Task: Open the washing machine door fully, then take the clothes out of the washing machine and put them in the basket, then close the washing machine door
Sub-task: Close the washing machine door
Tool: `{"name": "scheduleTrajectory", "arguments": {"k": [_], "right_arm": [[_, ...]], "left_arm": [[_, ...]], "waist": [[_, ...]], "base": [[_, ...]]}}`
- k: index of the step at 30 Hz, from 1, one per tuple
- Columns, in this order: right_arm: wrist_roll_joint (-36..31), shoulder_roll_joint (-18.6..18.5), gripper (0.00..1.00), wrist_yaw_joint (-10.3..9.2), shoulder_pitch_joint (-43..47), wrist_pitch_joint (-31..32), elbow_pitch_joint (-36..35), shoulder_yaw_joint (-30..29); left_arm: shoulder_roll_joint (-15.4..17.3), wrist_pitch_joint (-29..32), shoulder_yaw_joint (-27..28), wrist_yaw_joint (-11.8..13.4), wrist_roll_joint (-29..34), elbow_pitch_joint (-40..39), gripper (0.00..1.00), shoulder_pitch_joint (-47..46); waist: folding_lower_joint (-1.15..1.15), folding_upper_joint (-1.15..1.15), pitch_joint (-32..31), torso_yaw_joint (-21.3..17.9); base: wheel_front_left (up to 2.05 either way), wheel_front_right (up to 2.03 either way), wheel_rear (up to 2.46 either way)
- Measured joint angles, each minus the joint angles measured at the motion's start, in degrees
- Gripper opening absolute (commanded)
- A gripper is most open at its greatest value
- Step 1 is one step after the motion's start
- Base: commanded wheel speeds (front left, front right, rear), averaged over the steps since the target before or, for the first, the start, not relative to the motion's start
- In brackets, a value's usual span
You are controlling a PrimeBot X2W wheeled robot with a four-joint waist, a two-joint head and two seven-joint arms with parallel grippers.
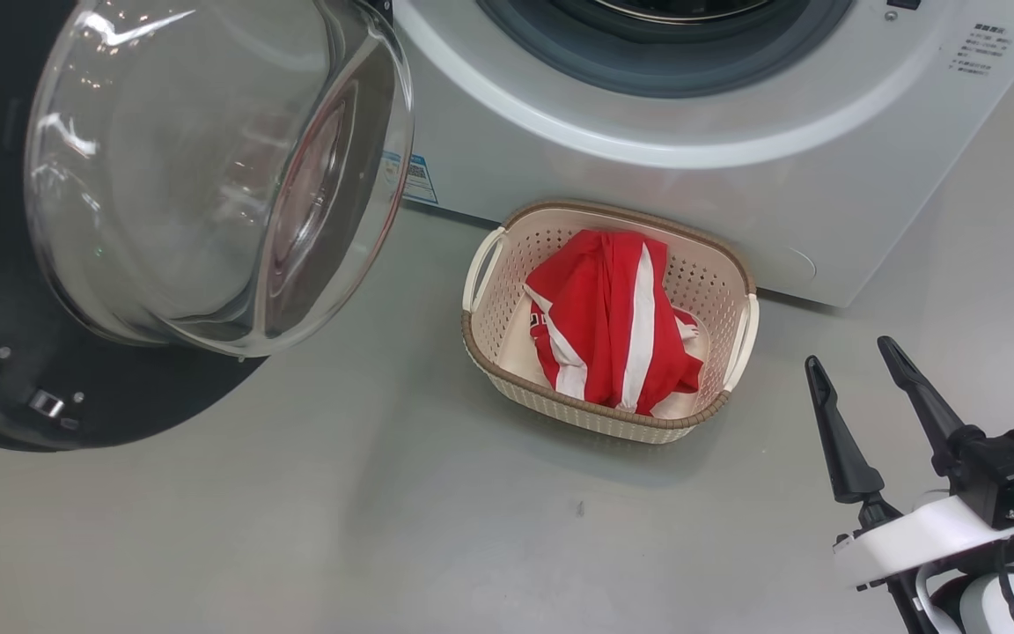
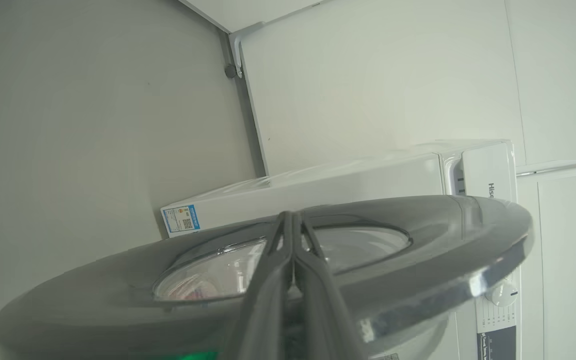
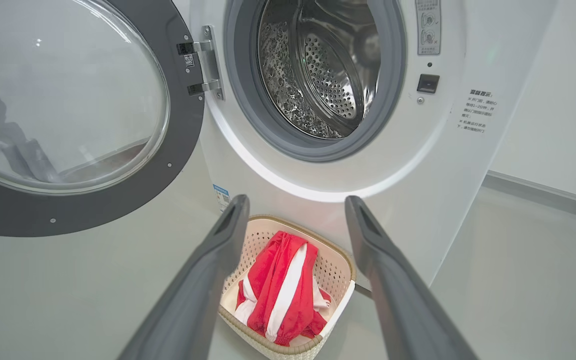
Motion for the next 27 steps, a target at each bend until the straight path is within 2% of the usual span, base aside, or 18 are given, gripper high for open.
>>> {"name": "scheduleTrajectory", "arguments": {"k": [7,27], "right_arm": [[0.3,0.1,1.0,-0.01,0.0,-0.5,0.3,-0.1],[1.1,1.2,1.0,-0.58,0.0,-2.0,1.8,-0.2]], "left_arm": [[-1.7,3.0,-2.7,-3.0,-0.1,-1.6,0.0,2.1],[-4.9,9.1,-7.7,-5.4,0.4,-9.8,0.0,7.8]], "waist": [[0.0,0.0,-0.6,0.1],[0.0,0.0,-3.4,-1.0]], "base": [[0.0,0.0,0.0],[0.0,0.0,0.0]]}}
